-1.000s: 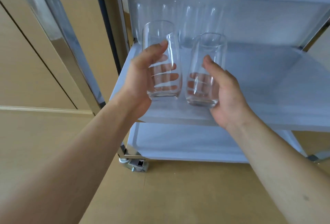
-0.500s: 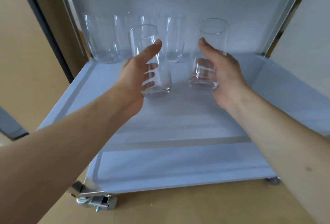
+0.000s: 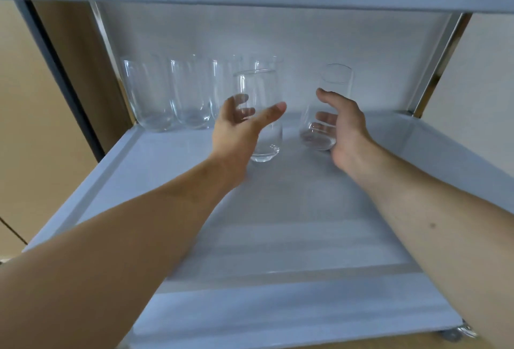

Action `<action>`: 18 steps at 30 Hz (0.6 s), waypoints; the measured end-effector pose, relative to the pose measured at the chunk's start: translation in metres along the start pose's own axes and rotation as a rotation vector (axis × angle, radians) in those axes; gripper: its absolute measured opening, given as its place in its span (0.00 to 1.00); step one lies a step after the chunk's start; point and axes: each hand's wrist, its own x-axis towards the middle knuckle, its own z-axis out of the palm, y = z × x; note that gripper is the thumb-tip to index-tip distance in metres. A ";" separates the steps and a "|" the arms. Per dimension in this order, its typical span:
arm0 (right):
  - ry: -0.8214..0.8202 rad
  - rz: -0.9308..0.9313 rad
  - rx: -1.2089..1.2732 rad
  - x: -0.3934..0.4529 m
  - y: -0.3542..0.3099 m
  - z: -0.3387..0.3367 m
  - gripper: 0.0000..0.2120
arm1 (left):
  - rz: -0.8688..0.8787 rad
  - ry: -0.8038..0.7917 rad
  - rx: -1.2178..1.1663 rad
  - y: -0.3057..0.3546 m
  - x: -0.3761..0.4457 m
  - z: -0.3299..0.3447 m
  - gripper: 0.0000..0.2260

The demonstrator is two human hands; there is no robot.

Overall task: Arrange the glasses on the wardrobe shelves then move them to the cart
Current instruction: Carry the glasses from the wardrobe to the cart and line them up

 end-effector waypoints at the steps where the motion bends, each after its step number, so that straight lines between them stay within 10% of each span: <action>1: 0.009 -0.012 -0.018 0.004 0.000 0.000 0.17 | 0.015 -0.010 0.003 -0.003 0.000 0.002 0.34; 18: -0.013 -0.309 -0.230 0.052 0.009 0.017 0.36 | 0.051 -0.069 -0.055 -0.015 0.007 -0.002 0.30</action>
